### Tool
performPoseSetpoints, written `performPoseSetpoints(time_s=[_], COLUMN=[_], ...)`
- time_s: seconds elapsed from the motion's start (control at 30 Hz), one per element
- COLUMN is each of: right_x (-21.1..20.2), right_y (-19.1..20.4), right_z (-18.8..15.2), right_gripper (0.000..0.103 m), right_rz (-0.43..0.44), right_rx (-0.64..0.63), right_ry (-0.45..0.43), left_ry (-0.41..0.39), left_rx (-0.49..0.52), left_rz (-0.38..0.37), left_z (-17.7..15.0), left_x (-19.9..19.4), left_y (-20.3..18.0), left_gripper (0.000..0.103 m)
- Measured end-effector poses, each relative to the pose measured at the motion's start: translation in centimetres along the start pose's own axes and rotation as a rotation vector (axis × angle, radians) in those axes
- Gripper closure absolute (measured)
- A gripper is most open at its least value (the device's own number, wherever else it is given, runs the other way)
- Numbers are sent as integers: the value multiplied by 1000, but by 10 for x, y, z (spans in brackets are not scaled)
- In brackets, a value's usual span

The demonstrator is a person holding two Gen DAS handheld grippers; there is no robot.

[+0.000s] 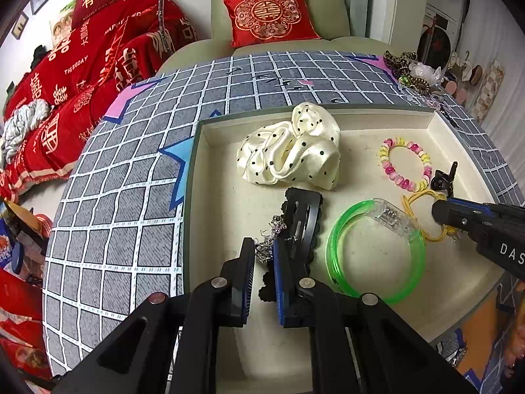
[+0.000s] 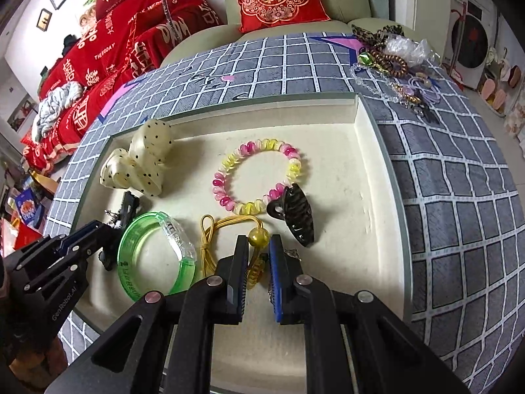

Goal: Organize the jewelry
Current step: 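Carry the chain into the tray and open the left gripper while the right drops the yellow bracelet there, then move both grippers back toward the braided bracelet and keys beside the star mat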

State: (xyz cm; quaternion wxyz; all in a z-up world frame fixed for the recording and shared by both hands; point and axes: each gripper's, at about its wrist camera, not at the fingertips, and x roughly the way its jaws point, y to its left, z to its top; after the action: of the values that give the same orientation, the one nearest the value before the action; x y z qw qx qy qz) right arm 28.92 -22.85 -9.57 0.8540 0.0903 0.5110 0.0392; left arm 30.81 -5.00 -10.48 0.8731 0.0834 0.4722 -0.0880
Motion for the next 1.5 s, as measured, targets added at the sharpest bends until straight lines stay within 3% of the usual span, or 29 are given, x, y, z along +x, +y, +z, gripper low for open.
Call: performPoseSetpoints(time_s=[0.3, 0.4, 0.47, 0.73, 0.77, 0.8, 0.83, 0.9, 1.03, 1.1, 1.17, 1.3, 1.37, 1.5], right_x=[0, -6, -13, -40, -43, -46, -48, -53, -66, -73, -80, -94, -100, -112], right_y=[1, -3, -6, -10, -10, -10, -10, -11, -10, -9, -8, -5, -3, -5], right_z=[3, 3, 3, -2, -3, -4, -5, -8, -15, -18, -22, -36, -44, -60], right_gripper=[88, 73, 50, 50, 50, 50, 50, 50, 49, 45, 35, 33, 20, 20], right_rz=[12, 39, 81, 95, 95, 93, 92, 94, 99, 105, 113, 136, 143, 147], right_rx=[6, 37, 65, 93, 93, 90, 88, 87, 84, 85, 85, 75, 69, 74], right_ry=[13, 5, -1, -44, -46, -48, -50, -52, -63, -73, -83, -89, -88, -95], left_ry=[1, -12, -18, -31, -33, -34, -42, -101, -103, -113, -113, -118, -121, -123], left_rx=[13, 14, 13, 3, 2, 0, -8, -18, -24, -24, -20, -5, 0, 18], left_rz=[29, 32, 33, 26, 29, 32, 43, 60, 48, 48, 45, 30, 22, -2], left_z=[1, 3, 3, 2, 1, 2, 2, 0, -3, -7, -14, -34, -45, -68], left_x=[-6, -12, -16, -29, -30, -32, -34, -47, -59, -66, -74, -91, -99, -115], left_y=[-4, -4, -4, -2, -2, -2, 0, 1, 3, 3, 4, 2, 1, -3], left_gripper=[84, 84, 84, 83, 77, 33, 0, 0, 0, 0, 0, 0, 0, 0])
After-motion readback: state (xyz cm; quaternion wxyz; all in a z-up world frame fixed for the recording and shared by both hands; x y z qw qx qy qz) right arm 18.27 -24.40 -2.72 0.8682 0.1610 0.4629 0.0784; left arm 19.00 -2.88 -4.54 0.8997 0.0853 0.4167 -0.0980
